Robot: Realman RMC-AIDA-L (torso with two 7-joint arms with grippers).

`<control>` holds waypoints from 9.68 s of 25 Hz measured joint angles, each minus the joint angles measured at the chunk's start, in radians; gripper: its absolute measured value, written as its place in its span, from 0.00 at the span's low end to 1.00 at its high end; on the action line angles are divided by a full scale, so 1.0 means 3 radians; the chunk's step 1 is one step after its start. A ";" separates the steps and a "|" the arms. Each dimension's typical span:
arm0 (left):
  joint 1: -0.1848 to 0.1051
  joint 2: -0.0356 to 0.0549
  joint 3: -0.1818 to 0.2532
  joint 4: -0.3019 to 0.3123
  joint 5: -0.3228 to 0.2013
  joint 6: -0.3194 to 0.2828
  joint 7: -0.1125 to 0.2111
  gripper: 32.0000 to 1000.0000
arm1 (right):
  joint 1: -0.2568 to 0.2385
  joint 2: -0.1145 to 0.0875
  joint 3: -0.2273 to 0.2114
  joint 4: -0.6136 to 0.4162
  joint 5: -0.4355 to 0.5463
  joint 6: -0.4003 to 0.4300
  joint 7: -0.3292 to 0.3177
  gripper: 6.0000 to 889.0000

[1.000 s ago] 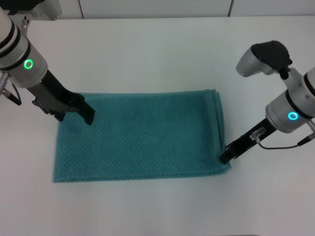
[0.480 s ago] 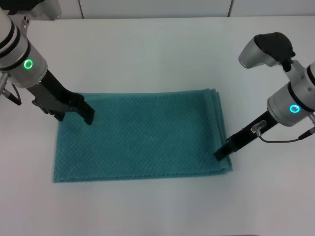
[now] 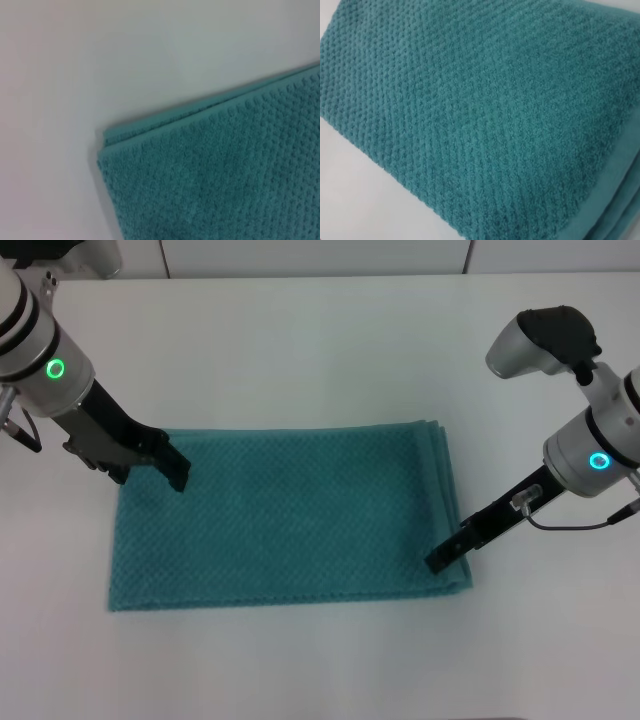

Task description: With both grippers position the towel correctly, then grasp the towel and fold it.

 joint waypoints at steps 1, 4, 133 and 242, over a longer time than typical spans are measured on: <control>0.0000 0.0000 0.0000 0.0000 0.0001 0.0001 0.0000 0.77 | 0.0002 0.0000 0.0000 0.0000 -0.0001 0.0000 0.0003 0.76; -0.0001 0.0000 0.0000 0.0000 0.0005 0.0001 0.0000 0.77 | 0.0007 0.0000 0.0000 0.0000 -0.0003 0.0000 0.0009 0.82; -0.0093 0.0165 0.0016 -0.1007 0.0298 0.0945 0.0271 0.07 | -0.0083 -0.0009 0.0036 -0.0433 0.0018 0.0214 0.0109 0.99; -0.0355 -0.0036 0.0864 -0.0486 -0.1815 0.0753 0.0230 0.89 | -0.0129 -0.0010 0.0051 -0.0403 0.0072 0.0173 0.0028 0.99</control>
